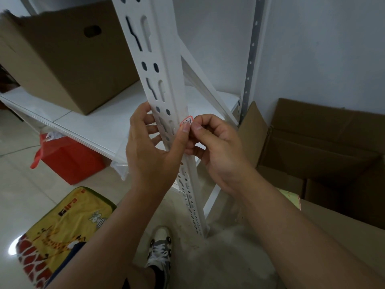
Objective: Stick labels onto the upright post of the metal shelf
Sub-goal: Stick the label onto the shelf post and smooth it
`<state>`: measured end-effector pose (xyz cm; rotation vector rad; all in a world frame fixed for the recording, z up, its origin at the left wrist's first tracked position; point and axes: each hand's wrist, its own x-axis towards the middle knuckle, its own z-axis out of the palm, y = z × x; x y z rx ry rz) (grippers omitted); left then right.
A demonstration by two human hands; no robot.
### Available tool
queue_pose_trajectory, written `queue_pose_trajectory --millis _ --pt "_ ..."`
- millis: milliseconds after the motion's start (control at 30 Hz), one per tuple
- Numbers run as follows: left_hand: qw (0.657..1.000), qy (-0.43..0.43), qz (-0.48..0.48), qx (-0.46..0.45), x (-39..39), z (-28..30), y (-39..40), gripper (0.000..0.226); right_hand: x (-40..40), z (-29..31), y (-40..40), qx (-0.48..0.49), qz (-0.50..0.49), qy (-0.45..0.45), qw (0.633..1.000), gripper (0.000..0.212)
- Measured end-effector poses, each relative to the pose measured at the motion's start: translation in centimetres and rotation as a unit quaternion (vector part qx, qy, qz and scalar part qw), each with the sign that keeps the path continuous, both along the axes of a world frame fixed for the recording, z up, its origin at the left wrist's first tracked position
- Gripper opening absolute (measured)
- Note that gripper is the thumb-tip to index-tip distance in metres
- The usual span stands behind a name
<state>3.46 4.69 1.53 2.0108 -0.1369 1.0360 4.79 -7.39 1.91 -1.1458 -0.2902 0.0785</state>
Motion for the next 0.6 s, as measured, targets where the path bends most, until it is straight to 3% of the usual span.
queue_pose_trajectory --millis 333,600 --pt "1.000 0.016 -0.006 -0.010 -0.05 -0.02 -0.15 0.067 -0.10 0.15 0.33 -0.018 -0.033 0.003 0.999 0.014" --pt "0.998 0.021 0.037 0.055 0.36 0.51 -0.02 0.059 -0.01 0.06 0.54 -0.036 -0.045 -0.001 0.998 0.014"
